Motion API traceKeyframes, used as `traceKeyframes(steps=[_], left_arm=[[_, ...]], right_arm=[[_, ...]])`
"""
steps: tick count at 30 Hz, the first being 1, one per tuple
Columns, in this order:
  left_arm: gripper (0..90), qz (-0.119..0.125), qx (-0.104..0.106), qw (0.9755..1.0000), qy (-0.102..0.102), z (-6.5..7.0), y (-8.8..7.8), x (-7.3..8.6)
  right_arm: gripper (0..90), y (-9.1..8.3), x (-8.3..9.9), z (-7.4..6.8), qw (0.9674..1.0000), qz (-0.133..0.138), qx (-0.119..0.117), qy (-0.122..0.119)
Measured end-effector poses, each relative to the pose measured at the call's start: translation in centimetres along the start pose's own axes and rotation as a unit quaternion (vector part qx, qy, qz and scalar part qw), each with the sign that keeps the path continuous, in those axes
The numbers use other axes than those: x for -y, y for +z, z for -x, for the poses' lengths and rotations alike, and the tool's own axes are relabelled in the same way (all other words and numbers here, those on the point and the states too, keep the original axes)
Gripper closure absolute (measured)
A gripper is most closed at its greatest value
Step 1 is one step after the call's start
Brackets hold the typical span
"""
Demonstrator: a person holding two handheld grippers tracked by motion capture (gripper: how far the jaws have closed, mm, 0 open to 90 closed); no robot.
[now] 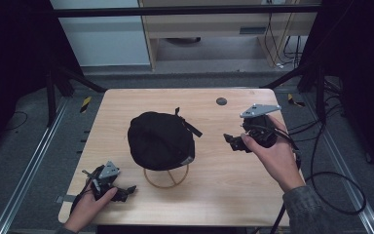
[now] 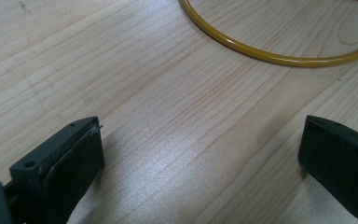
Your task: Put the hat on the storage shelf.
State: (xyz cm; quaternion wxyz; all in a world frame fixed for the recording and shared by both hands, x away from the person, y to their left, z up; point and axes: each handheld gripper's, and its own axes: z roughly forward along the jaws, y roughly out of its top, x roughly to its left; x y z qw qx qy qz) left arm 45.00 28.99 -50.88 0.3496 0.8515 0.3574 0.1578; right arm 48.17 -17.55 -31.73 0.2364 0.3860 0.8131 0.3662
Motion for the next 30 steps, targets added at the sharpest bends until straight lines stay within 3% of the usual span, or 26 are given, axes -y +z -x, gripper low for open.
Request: traceKeyframes(steps=[13,30], left_arm=[[0.0,0.0,0.0,1.0,0.0,0.0,0.0,0.0],[0.0,0.0,-0.001,1.0,0.0,0.1,0.0,0.0]], right_arm=[[15.1,1.6,3.2,0.3,0.9998,-0.008,0.0,0.017],[15.2,5.3,8.8,0.6,0.9982,-0.04,0.0,0.044]])
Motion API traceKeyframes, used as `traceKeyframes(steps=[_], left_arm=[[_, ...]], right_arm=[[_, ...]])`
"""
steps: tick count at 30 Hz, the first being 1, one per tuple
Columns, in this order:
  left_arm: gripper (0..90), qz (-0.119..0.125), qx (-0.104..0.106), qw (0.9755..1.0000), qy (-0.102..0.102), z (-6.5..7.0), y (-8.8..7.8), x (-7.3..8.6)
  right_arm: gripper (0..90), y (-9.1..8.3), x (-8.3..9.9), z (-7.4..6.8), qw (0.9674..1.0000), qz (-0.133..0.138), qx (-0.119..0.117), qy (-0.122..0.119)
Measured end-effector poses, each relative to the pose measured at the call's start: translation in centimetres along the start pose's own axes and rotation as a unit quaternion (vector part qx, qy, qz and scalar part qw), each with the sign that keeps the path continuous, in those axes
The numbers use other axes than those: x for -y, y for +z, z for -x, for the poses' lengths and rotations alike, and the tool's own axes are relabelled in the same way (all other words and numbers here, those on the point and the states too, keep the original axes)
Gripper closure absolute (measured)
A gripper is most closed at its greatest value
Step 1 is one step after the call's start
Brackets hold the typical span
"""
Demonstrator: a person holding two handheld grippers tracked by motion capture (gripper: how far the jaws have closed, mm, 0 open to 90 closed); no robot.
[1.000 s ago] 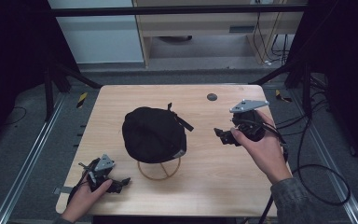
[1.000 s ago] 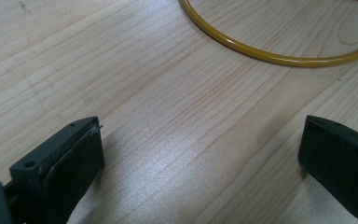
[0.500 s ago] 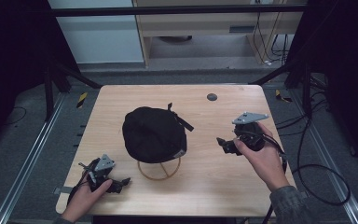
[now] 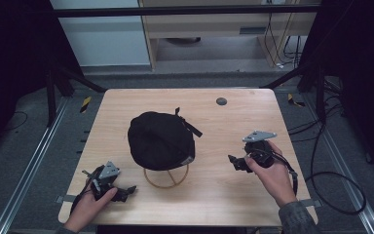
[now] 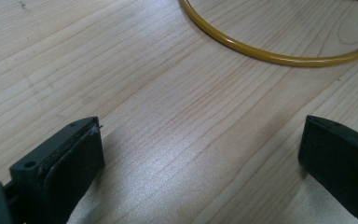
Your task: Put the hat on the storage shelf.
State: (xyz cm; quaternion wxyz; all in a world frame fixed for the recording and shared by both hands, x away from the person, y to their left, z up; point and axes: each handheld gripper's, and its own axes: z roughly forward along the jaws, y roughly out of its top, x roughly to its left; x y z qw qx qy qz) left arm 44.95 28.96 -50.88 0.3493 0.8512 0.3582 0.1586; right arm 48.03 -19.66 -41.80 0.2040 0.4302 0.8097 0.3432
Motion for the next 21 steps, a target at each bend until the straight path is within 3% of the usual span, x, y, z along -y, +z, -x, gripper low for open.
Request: traceKeyframes(steps=[14,21], left_arm=[[0.0,0.0,0.0,1.0,0.0,0.0,0.0,0.0],[0.0,0.0,0.0,1.0,0.0,0.0,0.0,0.0]], right_arm=[[15.7,2.6,2.4,-1.1,0.9992,-0.032,-0.024,0.004],[15.6,4.4,3.2,-1.9,0.9984,-0.039,-0.035,0.022]])
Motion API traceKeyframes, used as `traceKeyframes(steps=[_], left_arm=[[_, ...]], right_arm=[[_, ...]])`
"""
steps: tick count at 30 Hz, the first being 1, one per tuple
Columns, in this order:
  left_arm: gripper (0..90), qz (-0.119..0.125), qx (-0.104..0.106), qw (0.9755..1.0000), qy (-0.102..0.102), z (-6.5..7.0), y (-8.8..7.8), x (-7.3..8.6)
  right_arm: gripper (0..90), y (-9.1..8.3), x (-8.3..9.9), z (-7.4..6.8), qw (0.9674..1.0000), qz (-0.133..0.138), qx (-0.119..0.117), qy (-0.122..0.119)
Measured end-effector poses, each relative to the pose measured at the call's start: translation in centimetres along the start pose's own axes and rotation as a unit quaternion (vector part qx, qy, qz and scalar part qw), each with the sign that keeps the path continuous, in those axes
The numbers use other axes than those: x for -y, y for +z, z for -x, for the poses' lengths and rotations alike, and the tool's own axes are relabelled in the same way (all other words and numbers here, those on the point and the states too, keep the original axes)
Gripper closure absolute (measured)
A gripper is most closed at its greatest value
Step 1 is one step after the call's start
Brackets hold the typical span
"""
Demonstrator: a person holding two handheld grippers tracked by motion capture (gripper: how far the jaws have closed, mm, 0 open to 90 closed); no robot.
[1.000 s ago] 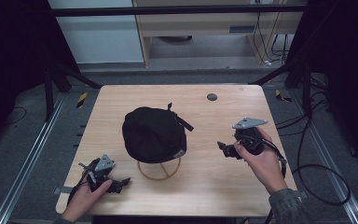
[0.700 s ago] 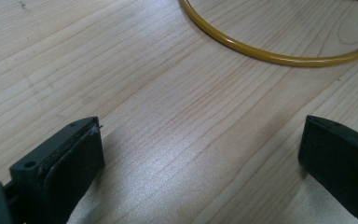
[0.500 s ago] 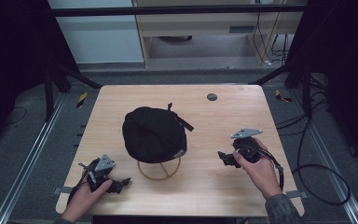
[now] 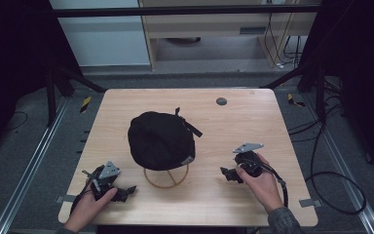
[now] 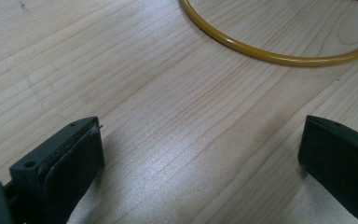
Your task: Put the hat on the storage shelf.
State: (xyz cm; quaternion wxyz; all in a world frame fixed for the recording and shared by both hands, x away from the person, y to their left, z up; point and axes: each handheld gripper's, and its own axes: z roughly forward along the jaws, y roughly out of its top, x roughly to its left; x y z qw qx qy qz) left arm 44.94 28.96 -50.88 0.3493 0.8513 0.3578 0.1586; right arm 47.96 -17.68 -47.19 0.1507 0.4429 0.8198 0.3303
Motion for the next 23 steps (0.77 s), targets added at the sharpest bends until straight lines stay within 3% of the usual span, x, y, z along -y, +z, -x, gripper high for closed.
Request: traceKeyframes(steps=[10,11,19,23], left_arm=[[0.0,0.0,0.0,1.0,0.0,0.0,0.0,0.0],[0.0,0.0,0.0,1.0,0.0,0.0,0.0,0.0],[0.0,0.0,0.0,1.0,0.0,0.0,0.0,0.0],[0.0,0.0,0.0,1.0,0.0,0.0,0.0,0.0]], right_arm=[[14.5,3.3,0.4,-0.8,0.9999,-0.001,0.002,0.014],[13.1,3.8,0.6,-1.1,0.9998,0.008,0.019,0.004],[9.0,4.3,1.3,-1.3,0.9982,0.045,0.039,0.001],[8.0,4.3,1.3,-1.3,0.9982,0.043,0.042,0.007]])
